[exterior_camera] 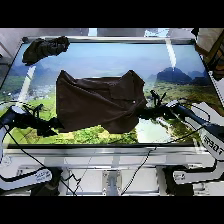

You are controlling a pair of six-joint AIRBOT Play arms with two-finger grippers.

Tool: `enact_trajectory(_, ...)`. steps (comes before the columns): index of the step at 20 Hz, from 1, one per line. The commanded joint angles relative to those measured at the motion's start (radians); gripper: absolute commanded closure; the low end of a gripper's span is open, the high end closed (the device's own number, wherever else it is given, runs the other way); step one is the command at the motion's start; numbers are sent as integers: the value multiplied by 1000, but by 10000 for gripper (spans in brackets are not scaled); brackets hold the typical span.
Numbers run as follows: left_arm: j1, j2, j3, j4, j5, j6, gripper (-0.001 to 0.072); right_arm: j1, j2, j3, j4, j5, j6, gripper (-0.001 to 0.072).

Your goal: Fold the shirts.

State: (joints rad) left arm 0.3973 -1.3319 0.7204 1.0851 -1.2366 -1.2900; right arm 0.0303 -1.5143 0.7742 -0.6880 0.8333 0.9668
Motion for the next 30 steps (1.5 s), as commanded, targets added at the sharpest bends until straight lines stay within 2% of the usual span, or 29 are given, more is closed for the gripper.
enact_trajectory(1,0,-14,-6,-15,119,-5,132,0,1,1,15,14,0,689)
enact_trajectory(2,0,-15,-10,-41,142,-5,133,0,1,1,15,14,0,689)
enact_trajectory(3,-3,-16,-14,-68,163,-3,168,0,1,1,16,14,0,689)
enact_trajectory(5,-35,-16,-23,-79,205,12,341,0,1,1,19,15,0,689)
enact_trajectory(7,-75,-16,-22,-93,219,56,593,0,1,2,20,15,0,689)
enact_trajectory(8,-88,-16,-22,-121,219,79,693,0,1,2,22,17,0,689)
enact_trajectory(11,-92,-16,-12,-309,174,169,695,0,1,36,22,66,-8,689)
enact_trajectory(15,-92,-11,151,-776,-73,357,698,-10,37,187,10,136,-26,691)
enact_trajectory(17,-91,17,326,-913,-106,367,698,-42,84,274,-27,161,-12,691)
enact_trajectory(20,-60,43,650,-920,-49,352,698,-146,162,384,-147,209,71,692)
enact_trajectory(23,2,43,893,-825,-31,243,699,-286,243,453,-214,251,110,692)
enact_trajectory(25,21,44,972,-702,-79,165,699,-356,288,484,-214,276,107,693)
enact_trajectory(26,21,45,993,-684,-101,154,699,-380,312,502,-215,285,105,693)
enact_trajectory(28,18,45,1026,-705,-126,146,698,-396,360,540,-224,284,82,693)
enact_trajectory(30,13,50,1068,-727,-132,104,699,-394,404,602,-235,303,80,693)
